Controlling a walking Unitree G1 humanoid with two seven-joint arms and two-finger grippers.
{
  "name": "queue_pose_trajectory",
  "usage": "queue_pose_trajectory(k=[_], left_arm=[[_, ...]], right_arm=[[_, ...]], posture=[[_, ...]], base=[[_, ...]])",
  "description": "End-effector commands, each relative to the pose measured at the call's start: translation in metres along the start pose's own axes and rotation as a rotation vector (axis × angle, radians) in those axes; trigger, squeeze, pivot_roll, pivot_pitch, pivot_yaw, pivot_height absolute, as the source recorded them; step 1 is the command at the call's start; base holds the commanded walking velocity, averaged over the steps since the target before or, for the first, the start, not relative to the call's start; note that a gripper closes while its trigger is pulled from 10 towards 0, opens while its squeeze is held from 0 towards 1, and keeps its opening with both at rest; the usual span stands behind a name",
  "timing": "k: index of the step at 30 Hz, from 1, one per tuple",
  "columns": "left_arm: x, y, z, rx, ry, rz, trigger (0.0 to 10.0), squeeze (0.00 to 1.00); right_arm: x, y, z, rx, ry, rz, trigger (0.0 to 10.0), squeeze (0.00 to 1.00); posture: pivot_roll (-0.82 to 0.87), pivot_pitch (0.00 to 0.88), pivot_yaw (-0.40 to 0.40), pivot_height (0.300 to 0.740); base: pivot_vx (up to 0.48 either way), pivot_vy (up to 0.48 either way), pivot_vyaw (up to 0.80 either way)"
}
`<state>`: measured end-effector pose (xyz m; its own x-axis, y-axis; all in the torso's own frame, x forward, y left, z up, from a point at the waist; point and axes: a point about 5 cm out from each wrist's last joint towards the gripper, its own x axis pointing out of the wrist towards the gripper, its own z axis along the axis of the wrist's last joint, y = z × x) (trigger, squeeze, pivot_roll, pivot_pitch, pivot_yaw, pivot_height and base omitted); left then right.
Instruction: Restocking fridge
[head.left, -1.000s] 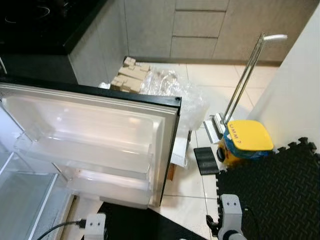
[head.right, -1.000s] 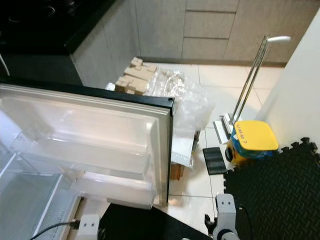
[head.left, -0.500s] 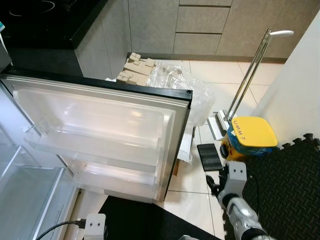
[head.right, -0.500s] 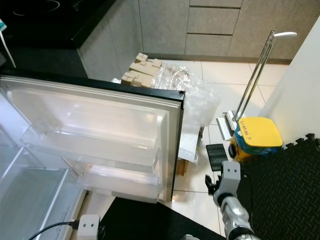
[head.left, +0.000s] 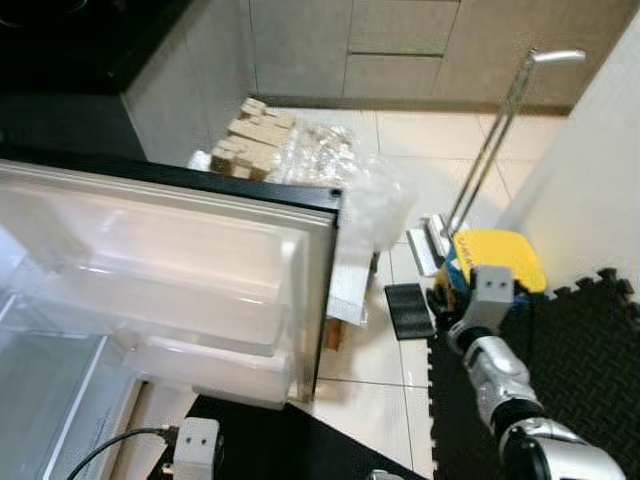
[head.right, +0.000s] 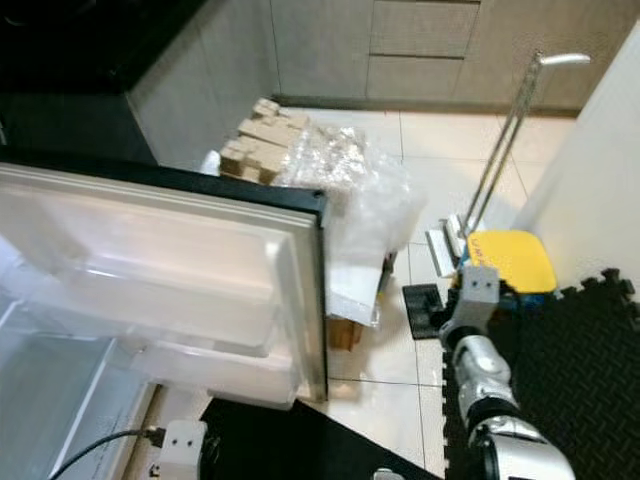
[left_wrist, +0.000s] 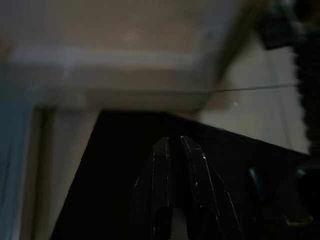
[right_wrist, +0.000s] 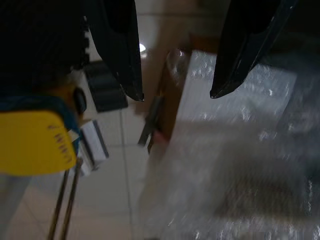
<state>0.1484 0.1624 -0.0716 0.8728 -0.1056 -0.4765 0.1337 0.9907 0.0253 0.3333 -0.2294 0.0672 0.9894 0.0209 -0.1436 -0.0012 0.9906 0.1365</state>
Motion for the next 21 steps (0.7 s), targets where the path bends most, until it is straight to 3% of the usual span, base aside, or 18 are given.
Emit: queue_pose_trajectory(k=[1, 3, 6, 9, 11, 13, 14, 17, 21], left_arm=[[-0.007, -0.001, -0.006, 0.013, 0.013, -0.017, 10.0, 0.0], [-0.007, -0.002, -0.006, 0.014, 0.005, -0.027, 10.0, 0.0], [-0.005, -0.008, -0.001, 0.027, -0.032, -0.133, 10.0, 0.0], [-0.004, -0.011, 0.001, 0.039, -0.034, -0.182, 10.0, 0.0], [-0.003, -0.018, 0.003, 0.071, -0.037, -0.291, 10.0, 0.0], [-0.003, -0.02, 0.003, 0.08, -0.039, -0.32, 10.0, 0.0], [-0.003, -0.023, 0.007, 0.062, -0.074, -0.363, 10.0, 0.0], [-0.003, -0.026, 0.012, 0.043, -0.126, -0.397, 10.0, 0.0], [-0.003, -0.026, 0.014, 0.038, -0.145, -0.399, 10.0, 0.0]], right_arm=[[0.004, 0.005, 0.004, 0.037, -0.008, 0.03, 10.0, 0.0], [0.007, 0.007, 0.01, 0.056, -0.022, 0.047, 10.0, 0.0], [0.017, 0.017, 0.027, 0.156, -0.068, 0.125, 10.0, 0.0], [0.019, 0.022, 0.031, 0.167, -0.072, 0.169, 10.0, 0.0], [0.024, 0.038, 0.037, 0.177, -0.054, 0.292, 10.0, 0.0], [0.026, 0.043, 0.038, 0.183, -0.045, 0.33, 10.0, 0.0], [0.027, 0.053, 0.037, 0.204, -0.024, 0.389, 10.0, 0.0], [0.028, 0.065, 0.033, 0.237, -0.011, 0.431, 10.0, 0.0], [0.028, 0.07, 0.032, 0.271, -0.013, 0.448, 10.0, 0.0]], posture=[[-0.12, 0.11, -0.027, 0.716], [-0.12, 0.109, -0.028, 0.716], [-0.12, 0.112, -0.031, 0.716], [-0.12, 0.112, -0.032, 0.716], [-0.11, 0.117, -0.038, 0.716], [-0.11, 0.117, -0.038, 0.716], [-0.11, 0.117, -0.043, 0.716], [-0.11, 0.117, -0.046, 0.716], [-0.11, 0.118, -0.043, 0.716]], base=[[0.0, 0.0, 0.0], [0.0, 0.0, 0.0], [0.0, 0.0, 0.0], [0.0, 0.0, 0.0], [0.0, 0.0, 0.0], [0.0, 0.0, 0.0], [0.0, 0.0, 0.0], [0.0, 0.0, 0.0], [0.0, 0.0, 0.0]])
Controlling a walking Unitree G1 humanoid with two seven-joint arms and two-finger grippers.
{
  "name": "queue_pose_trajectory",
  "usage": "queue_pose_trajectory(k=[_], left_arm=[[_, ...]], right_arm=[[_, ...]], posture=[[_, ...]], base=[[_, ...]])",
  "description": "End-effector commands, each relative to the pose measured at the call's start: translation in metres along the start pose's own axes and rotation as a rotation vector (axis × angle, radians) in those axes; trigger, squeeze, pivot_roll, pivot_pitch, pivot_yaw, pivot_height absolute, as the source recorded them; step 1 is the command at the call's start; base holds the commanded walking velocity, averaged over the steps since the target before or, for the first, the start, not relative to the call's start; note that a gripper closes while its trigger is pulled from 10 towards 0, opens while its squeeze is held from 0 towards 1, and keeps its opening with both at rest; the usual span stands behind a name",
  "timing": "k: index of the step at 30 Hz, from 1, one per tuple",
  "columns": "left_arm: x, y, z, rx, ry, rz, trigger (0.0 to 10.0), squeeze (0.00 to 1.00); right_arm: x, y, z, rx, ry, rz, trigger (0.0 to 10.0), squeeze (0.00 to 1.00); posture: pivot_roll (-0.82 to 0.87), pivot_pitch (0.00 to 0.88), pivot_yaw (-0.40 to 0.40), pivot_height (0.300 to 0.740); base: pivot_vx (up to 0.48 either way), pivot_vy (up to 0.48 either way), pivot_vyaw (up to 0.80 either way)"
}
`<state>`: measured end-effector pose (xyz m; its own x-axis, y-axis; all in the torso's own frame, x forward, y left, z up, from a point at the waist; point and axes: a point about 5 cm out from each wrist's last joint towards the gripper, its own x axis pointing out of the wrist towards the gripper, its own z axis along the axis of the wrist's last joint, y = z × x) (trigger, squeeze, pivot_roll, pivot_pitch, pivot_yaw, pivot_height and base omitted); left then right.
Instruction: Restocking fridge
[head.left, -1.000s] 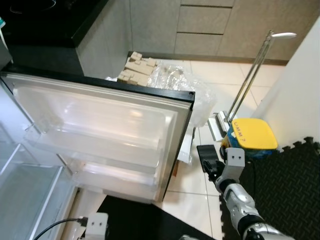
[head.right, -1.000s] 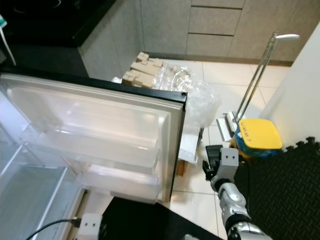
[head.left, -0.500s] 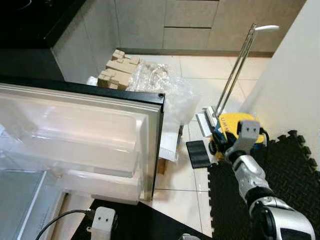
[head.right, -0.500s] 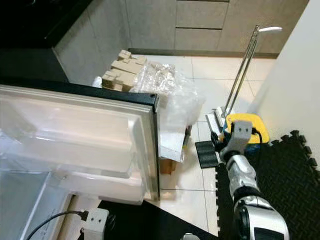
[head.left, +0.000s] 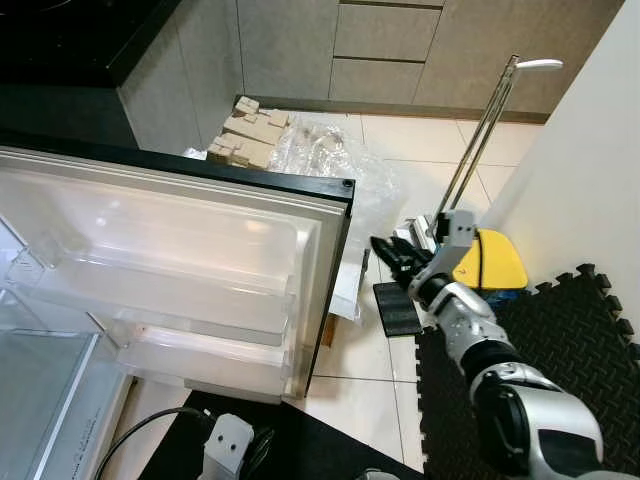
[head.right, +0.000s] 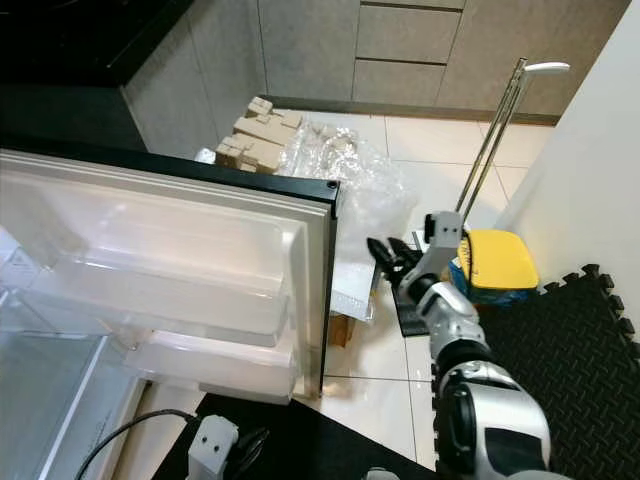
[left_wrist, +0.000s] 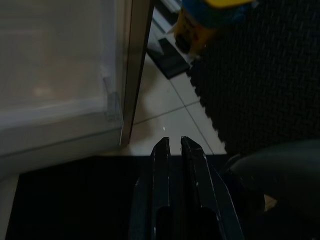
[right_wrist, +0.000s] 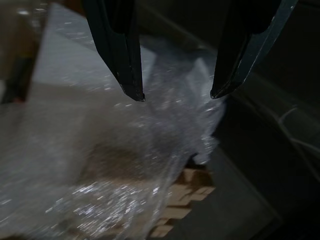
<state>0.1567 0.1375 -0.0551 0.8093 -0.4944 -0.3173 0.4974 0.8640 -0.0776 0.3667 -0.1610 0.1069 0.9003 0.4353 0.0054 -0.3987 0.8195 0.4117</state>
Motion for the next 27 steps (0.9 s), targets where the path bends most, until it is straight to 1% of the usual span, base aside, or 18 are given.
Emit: queue_pose_trajectory(k=[1, 2, 3, 4, 7, 10, 13, 15, 16, 17, 19, 21, 22, 23, 24, 25, 26, 27], left_arm=[[-0.005, -0.005, -0.004, -0.031, -0.003, -0.001, 10.0, 0.0], [-0.005, -0.005, -0.004, -0.031, -0.003, -0.001, 10.0, 0.0], [-0.005, -0.004, -0.002, -0.025, -0.025, 0.005, 10.0, 0.0], [-0.005, -0.004, -0.002, -0.025, -0.025, 0.005, 10.0, 0.0], [-0.006, -0.003, 0.002, 0.004, -0.065, 0.003, 10.0, 0.0], [-0.006, -0.003, 0.002, 0.002, -0.069, -0.002, 10.0, 0.0], [-0.007, -0.002, 0.002, -0.009, -0.077, 0.009, 10.0, 0.0], [-0.008, -0.001, 0.002, -0.015, -0.08, 0.02, 10.0, 0.0], [-0.008, -0.001, 0.002, -0.015, -0.08, 0.02, 10.0, 0.0], [-0.008, -0.001, 0.002, -0.015, -0.081, 0.025, 10.0, 0.0], [-0.008, -0.001, 0.002, -0.015, -0.081, 0.025, 10.0, 0.0], [-0.009, 0.0, 0.001, -0.024, -0.078, 0.039, 10.0, 0.0], [-0.009, 0.0, 0.001, -0.024, -0.078, 0.039, 10.0, 0.0], [-0.01, 0.001, 0.0, -0.015, -0.069, 0.067, 10.0, 0.0], [-0.011, 0.001, -0.001, -0.016, -0.064, 0.074, 10.0, 0.0], [-0.011, 0.001, -0.001, -0.016, -0.064, 0.074, 10.0, 0.0], [-0.012, 0.003, -0.003, -0.022, -0.042, 0.105, 10.0, 0.0], [-0.012, 0.003, -0.003, -0.022, -0.042, 0.105, 10.0, 0.0]], right_arm=[[-0.001, 0.0, -0.003, 0.043, 0.0, 0.01, 10.0, 0.0], [-0.001, 0.0, -0.003, 0.043, 0.0, 0.01, 10.0, 0.0], [0.003, 0.008, -0.007, 0.064, 0.013, 0.06, 10.0, 0.0], [0.003, 0.008, -0.007, 0.064, 0.013, 0.06, 10.0, 0.0], [0.008, 0.026, -0.017, 0.087, 0.03, 0.173, 10.0, 0.0], [0.008, 0.027, -0.017, 0.096, 0.026, 0.186, 10.0, 0.0], [0.011, 0.035, -0.018, 0.125, 0.008, 0.232, 10.0, 0.0], [0.014, 0.043, -0.018, 0.146, 0.0, 0.278, 10.0, 0.0], [0.014, 0.043, -0.018, 0.146, 0.0, 0.278, 10.0, 0.0], [0.016, 0.051, -0.02, 0.162, 0.006, 0.335, 10.0, 0.0], [0.016, 0.051, -0.02, 0.162, 0.006, 0.335, 10.0, 0.0], [0.017, 0.061, -0.024, 0.183, 0.033, 0.418, 10.0, 0.0], [0.017, 0.061, -0.024, 0.183, 0.033, 0.418, 10.0, 0.0], [0.014, 0.068, -0.03, 0.208, 0.077, 0.515, 10.0, 0.0], [0.012, 0.07, -0.032, 0.216, 0.094, 0.55, 10.0, 0.0], [0.012, 0.07, -0.032, 0.216, 0.094, 0.55, 10.0, 0.0], [0.006, 0.074, -0.038, 0.242, 0.143, 0.643, 10.0, 0.0], [0.006, 0.074, -0.038, 0.242, 0.143, 0.643, 10.0, 0.0]], posture=[[-0.11, 0.118, -0.041, 0.716], [-0.11, 0.118, -0.041, 0.716], [-0.11, 0.119, -0.038, 0.716], [-0.11, 0.119, -0.038, 0.716], [-0.11, 0.121, -0.031, 0.716], [-0.11, 0.121, -0.03, 0.716], [-0.11, 0.122, -0.027, 0.716], [-0.11, 0.122, -0.025, 0.716], [-0.11, 0.122, -0.025, 0.716], [-0.11, 0.124, -0.024, 0.716], [-0.11, 0.124, -0.024, 0.716], [-0.1, 0.124, -0.024, 0.716], [-0.1, 0.124, -0.024, 0.716], [-0.1, 0.126, -0.024, 0.716], [-0.1, 0.126, -0.024, 0.716], [-0.1, 0.126, -0.024, 0.716], [-0.1, 0.128, -0.023, 0.716], [-0.1, 0.128, -0.023, 0.716]], base=[[0.0, 0.0, 0.0], [0.0, 0.0, 0.0], [0.0, 0.0, 0.0], [0.0, 0.0, 0.0], [0.0, 0.0, 0.0], [0.0, 0.0, 0.0], [0.0, 0.0, 0.0], [0.0, 0.0, 0.0], [0.0, 0.0, 0.0], [0.0, 0.0, 0.0], [0.0, 0.0, 0.0], [0.0, 0.0, 0.0], [0.0, 0.0, 0.0], [0.0, 0.0, 0.0], [0.0, 0.0, 0.0], [0.0, 0.0, 0.0], [0.0, 0.0, 0.0], [0.0, 0.0, 0.0]])
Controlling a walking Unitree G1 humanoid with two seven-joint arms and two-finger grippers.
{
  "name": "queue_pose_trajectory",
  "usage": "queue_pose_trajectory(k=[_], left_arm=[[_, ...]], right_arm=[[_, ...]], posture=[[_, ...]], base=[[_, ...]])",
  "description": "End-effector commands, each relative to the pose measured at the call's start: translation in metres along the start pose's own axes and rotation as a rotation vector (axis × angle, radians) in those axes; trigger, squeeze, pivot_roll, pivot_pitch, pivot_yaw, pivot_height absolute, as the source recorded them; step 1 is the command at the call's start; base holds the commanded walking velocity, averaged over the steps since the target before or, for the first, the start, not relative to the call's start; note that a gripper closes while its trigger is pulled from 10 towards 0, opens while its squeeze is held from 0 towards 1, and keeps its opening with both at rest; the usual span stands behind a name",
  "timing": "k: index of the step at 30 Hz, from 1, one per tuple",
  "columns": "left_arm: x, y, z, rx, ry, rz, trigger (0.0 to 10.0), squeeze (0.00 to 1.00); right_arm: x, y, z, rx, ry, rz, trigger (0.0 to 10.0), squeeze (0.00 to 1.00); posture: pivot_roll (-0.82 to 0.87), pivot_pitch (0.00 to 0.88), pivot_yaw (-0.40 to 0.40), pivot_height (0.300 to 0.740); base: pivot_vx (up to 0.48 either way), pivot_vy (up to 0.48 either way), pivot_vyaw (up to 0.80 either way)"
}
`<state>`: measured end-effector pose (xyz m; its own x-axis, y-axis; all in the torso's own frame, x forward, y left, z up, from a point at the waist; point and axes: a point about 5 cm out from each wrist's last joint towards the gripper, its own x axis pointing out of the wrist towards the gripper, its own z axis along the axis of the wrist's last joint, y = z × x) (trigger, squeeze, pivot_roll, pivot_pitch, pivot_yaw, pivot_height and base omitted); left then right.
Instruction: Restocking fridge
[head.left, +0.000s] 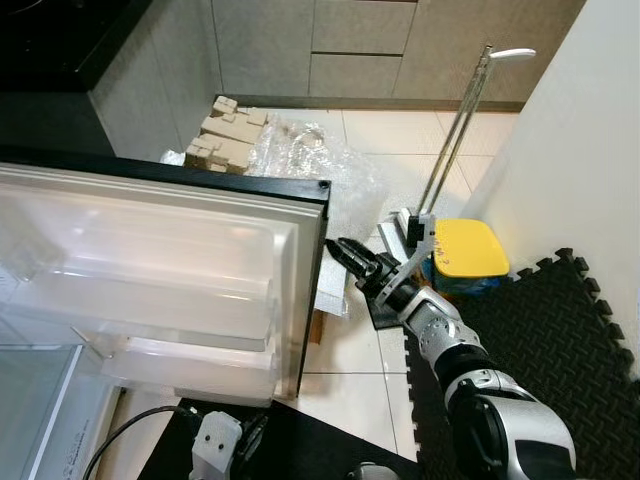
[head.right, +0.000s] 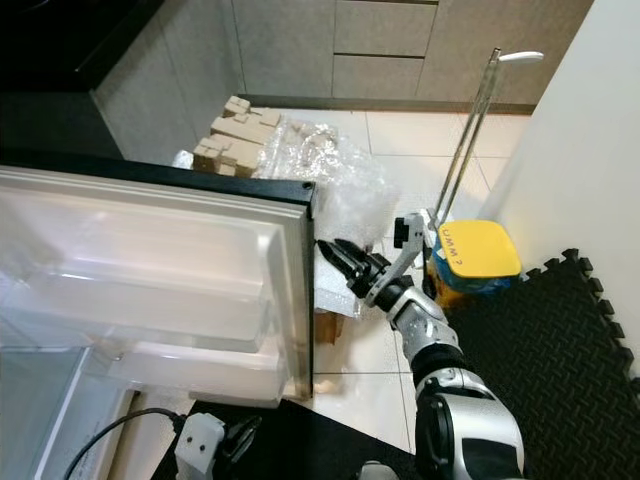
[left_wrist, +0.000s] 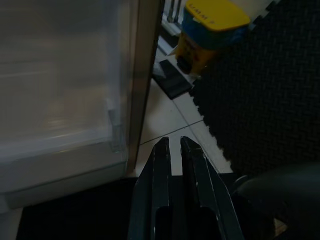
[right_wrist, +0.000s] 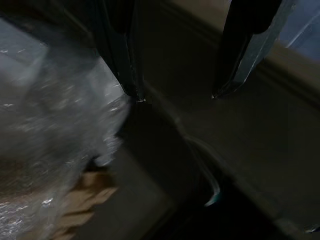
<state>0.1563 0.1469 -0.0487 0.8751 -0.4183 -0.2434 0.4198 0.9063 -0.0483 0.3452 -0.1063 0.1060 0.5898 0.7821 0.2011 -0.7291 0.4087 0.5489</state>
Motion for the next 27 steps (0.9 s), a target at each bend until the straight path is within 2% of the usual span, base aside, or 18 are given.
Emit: queue_pose_trajectory(k=[1, 4, 6, 7, 8, 10, 11, 12, 13, 16, 17, 20, 22, 23, 24, 25, 26, 27], left_arm=[[-0.006, -0.004, -0.008, -0.023, 0.043, 0.013, 10.0, 0.0], [-0.009, -0.001, -0.013, -0.021, 0.088, 0.071, 10.0, 0.0], [-0.009, -0.001, -0.013, -0.021, 0.088, 0.071, 10.0, 0.0], [-0.012, 0.001, -0.017, -0.049, 0.115, 0.13, 10.0, 0.0], [-0.012, 0.001, -0.017, -0.049, 0.115, 0.13, 10.0, 0.0], [-0.015, 0.004, -0.021, -0.073, 0.143, 0.212, 10.0, 0.0], [-0.015, 0.004, -0.021, -0.073, 0.143, 0.212, 10.0, 0.0], [-0.018, 0.007, -0.025, -0.079, 0.166, 0.275, 10.0, 0.0], [-0.018, 0.007, -0.025, -0.079, 0.166, 0.275, 10.0, 0.0], [-0.027, 0.01, -0.033, -0.11, 0.229, 0.42, 10.0, 0.0], [-0.027, 0.01, -0.033, -0.11, 0.229, 0.42, 10.0, 0.0], [-0.032, 0.011, -0.038, -0.152, 0.262, 0.516, 10.0, 0.0], [-0.038, 0.012, -0.043, -0.21, 0.286, 0.623, 10.0, 0.0], [-0.038, 0.012, -0.043, -0.21, 0.286, 0.623, 10.0, 0.0], [-0.041, 0.012, -0.046, -0.246, 0.296, 0.677, 10.0, 0.0], [-0.045, 0.011, -0.049, -0.29, 0.314, 0.746, 10.0, 0.0], [-0.045, 0.011, -0.049, -0.29, 0.314, 0.746, 10.0, 0.0], [-0.048, 0.01, -0.052, -0.326, 0.336, 0.798, 10.0, 0.0]], right_arm=[[0.012, 0.014, -0.017, 0.044, 0.085, 0.127, 10.0, 0.0], [0.003, 0.022, -0.024, 0.107, 0.141, 0.243, 10.0, 0.0], [0.003, 0.022, -0.024, 0.107, 0.141, 0.243, 10.0, 0.0], [-0.004, 0.025, -0.027, 0.149, 0.176, 0.302, 10.0, 0.0], [-0.004, 0.025, -0.027, 0.149, 0.176, 0.302, 10.0, 0.0], [-0.013, 0.027, -0.031, 0.182, 0.209, 0.336, 10.0, 0.0], [-0.013, 0.027, -0.031, 0.182, 0.209, 0.336, 10.0, 0.0], [-0.021, 0.026, -0.034, 0.201, 0.221, 0.331, 10.0, 0.0], [-0.021, 0.026, -0.034, 0.201, 0.221, 0.331, 10.0, 0.0], [-0.038, 0.015, -0.039, 0.221, 0.21, 0.233, 10.0, 0.0], [-0.038, 0.015, -0.039, 0.221, 0.21, 0.233, 10.0, 0.0], [-0.048, 0.008, -0.041, 0.222, 0.192, 0.155, 10.0, 0.0], [-0.056, 0.001, -0.044, 0.21, 0.182, 0.067, 10.0, 0.0], [-0.056, 0.001, -0.044, 0.21, 0.182, 0.067, 10.0, 0.0], [-0.06, -0.002, -0.045, 0.202, 0.179, 0.026, 10.0, 0.0], [-0.064, -0.009, -0.048, 0.176, 0.174, -0.072, 10.0, 0.0], [-0.064, -0.009, -0.048, 0.176, 0.174, -0.072, 10.0, 0.0], [-0.071, -0.016, -0.052, 0.162, 0.174, -0.181, 10.0, 0.0]], posture=[[-0.1, 0.128, -0.023, 0.716], [-0.1, 0.13, -0.019, 0.716], [-0.1, 0.13, -0.019, 0.716], [-0.11, 0.13, -0.014, 0.716], [-0.11, 0.13, -0.014, 0.716], [-0.11, 0.131, -0.012, 0.716], [-0.11, 0.131, -0.012, 0.716], [-0.11, 0.133, -0.011, 0.716], [-0.11, 0.133, -0.011, 0.716], [-0.11, 0.136, -0.009, 0.716], [-0.11, 0.136, -0.009, 0.716], [-0.11, 0.139, -0.006, 0.716], [-0.11, 0.138, -0.006, 0.716], [-0.11, 0.138, -0.006, 0.716], [-0.11, 0.137, -0.006, 0.716], [-0.11, 0.135, -0.007, 0.716], [-0.11, 0.135, -0.007, 0.716], [-0.11, 0.135, -0.006, 0.716]], base=[[0.0, 0.0, 0.0], [0.0, 0.0, 0.0], [0.0, 0.0, 0.0], [0.0, 0.0, 0.0], [0.0, 0.0, 0.0], [0.0, 0.0, 0.0], [0.0, 0.0, 0.0], [0.0, 0.0, 0.0], [0.0, 0.0, 0.0], [0.0, 0.0, 0.0], [0.0, 0.0, 0.0], [0.0, 0.0, 0.0], [0.0, 0.0, 0.0], [0.0, 0.0, 0.0], [0.0, 0.0, 0.0], [0.0, 0.0, 0.0], [0.0, 0.0, 0.0], [0.0, 0.0, 0.0]])
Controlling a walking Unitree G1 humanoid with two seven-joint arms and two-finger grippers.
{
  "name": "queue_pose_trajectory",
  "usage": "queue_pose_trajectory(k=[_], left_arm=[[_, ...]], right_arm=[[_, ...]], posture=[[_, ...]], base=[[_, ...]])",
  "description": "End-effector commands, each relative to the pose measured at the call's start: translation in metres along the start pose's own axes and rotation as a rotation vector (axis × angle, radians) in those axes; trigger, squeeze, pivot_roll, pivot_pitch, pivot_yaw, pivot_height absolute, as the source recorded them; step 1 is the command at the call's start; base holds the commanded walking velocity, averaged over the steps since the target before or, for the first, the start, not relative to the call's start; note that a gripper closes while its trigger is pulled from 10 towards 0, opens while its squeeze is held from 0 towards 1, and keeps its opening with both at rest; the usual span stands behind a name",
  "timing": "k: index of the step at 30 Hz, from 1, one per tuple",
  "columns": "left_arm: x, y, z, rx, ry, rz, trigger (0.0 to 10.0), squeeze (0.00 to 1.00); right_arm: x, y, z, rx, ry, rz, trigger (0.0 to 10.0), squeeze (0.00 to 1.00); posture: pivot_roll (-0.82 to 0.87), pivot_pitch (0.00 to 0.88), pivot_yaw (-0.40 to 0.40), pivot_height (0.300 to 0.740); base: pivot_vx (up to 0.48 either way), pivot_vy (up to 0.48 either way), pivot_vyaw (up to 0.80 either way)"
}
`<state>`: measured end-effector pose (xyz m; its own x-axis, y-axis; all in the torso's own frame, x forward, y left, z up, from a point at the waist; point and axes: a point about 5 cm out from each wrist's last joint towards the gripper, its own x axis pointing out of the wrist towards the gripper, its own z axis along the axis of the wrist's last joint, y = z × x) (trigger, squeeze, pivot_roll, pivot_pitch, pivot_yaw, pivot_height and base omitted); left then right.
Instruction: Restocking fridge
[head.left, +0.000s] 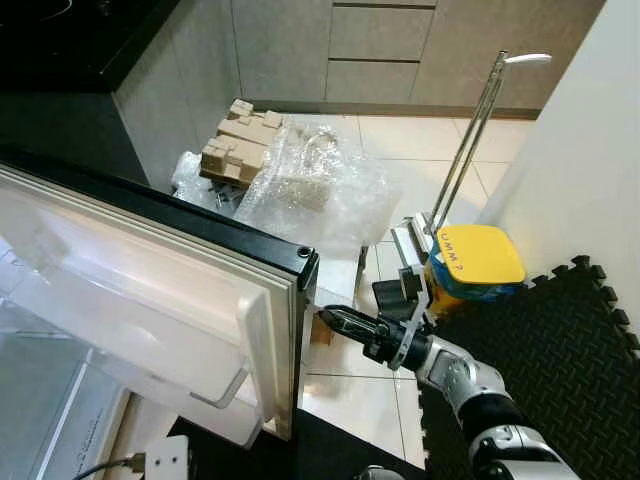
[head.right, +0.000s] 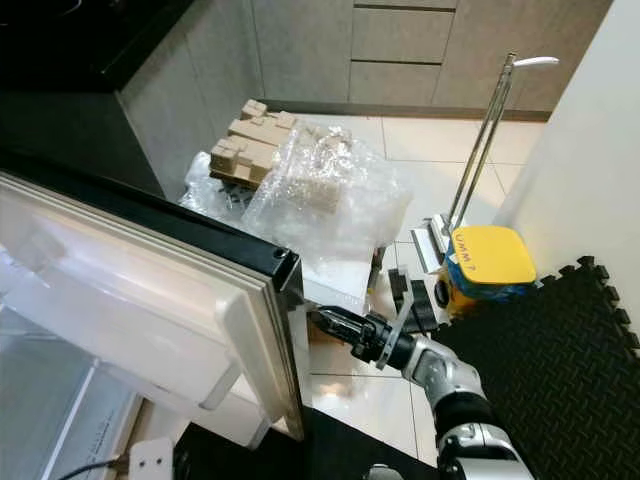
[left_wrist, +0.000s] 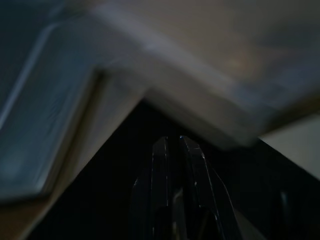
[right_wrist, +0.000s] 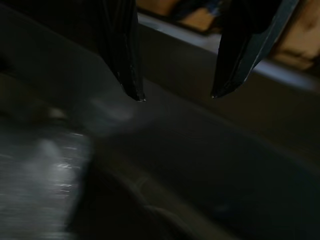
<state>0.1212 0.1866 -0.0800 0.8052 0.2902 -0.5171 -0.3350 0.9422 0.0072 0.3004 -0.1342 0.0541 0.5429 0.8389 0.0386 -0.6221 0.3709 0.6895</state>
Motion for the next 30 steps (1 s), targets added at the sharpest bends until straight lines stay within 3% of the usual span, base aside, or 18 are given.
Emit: queue_pose_trajectory(k=[1, 3, 4, 5, 7, 9, 10, 12, 13, 16, 20, 30], left_arm=[[-0.01, -0.002, -0.019, -0.055, 0.113, 0.074, 10.0, 0.0], [-0.01, -0.003, -0.021, -0.027, 0.15, 0.058, 10.0, 0.0], [-0.01, -0.003, -0.021, -0.027, 0.15, 0.058, 10.0, 0.0], [-0.009, -0.003, -0.023, -0.012, 0.177, 0.046, 10.0, 0.0], [-0.009, -0.003, -0.023, -0.012, 0.177, 0.046, 10.0, 0.0], [-0.01, -0.003, -0.025, -0.02, 0.194, 0.056, 10.0, 0.0], [-0.01, -0.003, -0.025, -0.02, 0.194, 0.056, 10.0, 0.0], [-0.009, -0.004, -0.024, -0.022, 0.188, 0.049, 10.0, 0.0], [-0.009, -0.004, -0.024, -0.022, 0.188, 0.049, 10.0, 0.0], [-0.007, -0.005, -0.022, 0.048, 0.187, -0.021, 10.0, 0.0], [-0.004, -0.007, -0.02, 0.108, 0.193, -0.096, 10.0, 0.0], [-0.002, -0.007, -0.02, 0.129, 0.208, -0.134, 10.0, 0.0]], right_arm=[[-0.017, -0.02, -0.012, -0.044, -0.004, -0.269, 10.0, 0.0], [-0.03, -0.032, -0.018, -0.107, 0.015, -0.454, 10.0, 0.0], [-0.03, -0.032, -0.018, -0.107, 0.015, -0.454, 10.0, 0.0], [-0.047, -0.041, -0.026, -0.151, 0.026, -0.618, 10.0, 0.0], [-0.047, -0.041, -0.026, -0.151, 0.026, -0.618, 10.0, 0.0], [-0.077, -0.052, -0.04, -0.176, 0.008, -0.862, 10.0, 0.0], [-0.077, -0.052, -0.04, -0.176, 0.008, -0.862, 10.0, 0.0], [-0.097, -0.054, -0.059, -0.148, 0.013, -0.982, 10.0, 0.0], [-0.097, -0.054, -0.059, -0.148, 0.013, -0.982, 10.0, 0.0], [-0.111, -0.05, -0.089, -0.146, 0.09, -1.053, 10.0, 0.0], [-0.112, -0.044, -0.114, -0.14, 0.151, -1.064, 10.0, 0.0], [-0.118, -0.039, -0.136, -0.14, 0.226, -1.122, 10.0, 0.0]], posture=[[-0.11, 0.135, -0.008, 0.716], [-0.1, 0.134, -0.011, 0.716], [-0.1, 0.134, -0.011, 0.716], [-0.1, 0.135, -0.012, 0.716], [-0.1, 0.135, -0.012, 0.716], [-0.1, 0.136, -0.009, 0.716], [-0.1, 0.136, -0.009, 0.716], [-0.1, 0.135, -0.007, 0.716], [-0.1, 0.135, -0.007, 0.716], [-0.1, 0.133, -0.001, 0.716], [-0.1, 0.132, 0.014, 0.716], [-0.1, 0.133, 0.014, 0.716]], base=[[0.0, 0.0, 0.0], [0.0, 0.0, 0.0], [0.0, 0.0, 0.0], [0.0, 0.0, 0.0], [0.0, 0.0, 0.0], [0.0, 0.0, 0.0], [0.0, 0.0, 0.0], [0.0, 0.0, 0.0], [0.0, 0.0, 0.0], [0.0, 0.0, 0.0], [0.0, 0.0, 0.0], [0.0, 0.0, 0.0]])
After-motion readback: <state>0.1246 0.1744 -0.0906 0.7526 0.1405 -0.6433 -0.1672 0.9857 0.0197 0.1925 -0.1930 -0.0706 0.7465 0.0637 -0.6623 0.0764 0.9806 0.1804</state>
